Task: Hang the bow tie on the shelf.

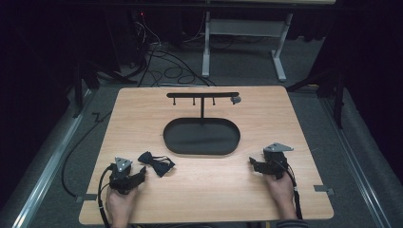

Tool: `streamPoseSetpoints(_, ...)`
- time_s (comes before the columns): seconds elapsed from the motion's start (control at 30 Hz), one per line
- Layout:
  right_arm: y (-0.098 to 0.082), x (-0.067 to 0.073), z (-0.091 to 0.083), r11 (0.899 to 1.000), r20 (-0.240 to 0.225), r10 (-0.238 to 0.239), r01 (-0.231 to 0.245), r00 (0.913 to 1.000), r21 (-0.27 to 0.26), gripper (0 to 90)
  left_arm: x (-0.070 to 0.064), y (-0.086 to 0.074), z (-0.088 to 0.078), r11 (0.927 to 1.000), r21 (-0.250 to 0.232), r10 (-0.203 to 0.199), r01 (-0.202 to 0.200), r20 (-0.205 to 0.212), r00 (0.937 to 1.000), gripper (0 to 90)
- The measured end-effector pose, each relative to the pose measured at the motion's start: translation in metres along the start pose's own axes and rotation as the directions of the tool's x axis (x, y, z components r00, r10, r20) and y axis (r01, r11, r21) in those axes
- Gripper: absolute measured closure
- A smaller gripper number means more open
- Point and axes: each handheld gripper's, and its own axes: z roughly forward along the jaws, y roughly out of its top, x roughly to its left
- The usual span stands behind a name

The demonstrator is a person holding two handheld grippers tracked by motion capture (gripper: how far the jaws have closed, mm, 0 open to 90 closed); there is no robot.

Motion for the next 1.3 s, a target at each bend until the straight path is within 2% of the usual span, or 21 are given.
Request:
streamPoseSetpoints(1.07,-0.0003,-0.0003,-0.0004,1.0,0.002,0.008,-0.008,1.0,0.001,31.2,-0.001,-0.0001,0.0001,1.0,0.0,-0.001,0.001,0.002,1.0,35.8)
streamPoseSetpoints(1.3,-0.0004,-0.0001,-0.0006,1.0,0.0,0.006,-0.006,1.0,0.003,30.8,-0.0008,0.0002,0.0006,1.0,0.001,0.004,-0.004,0.014,0.9999,33.4)
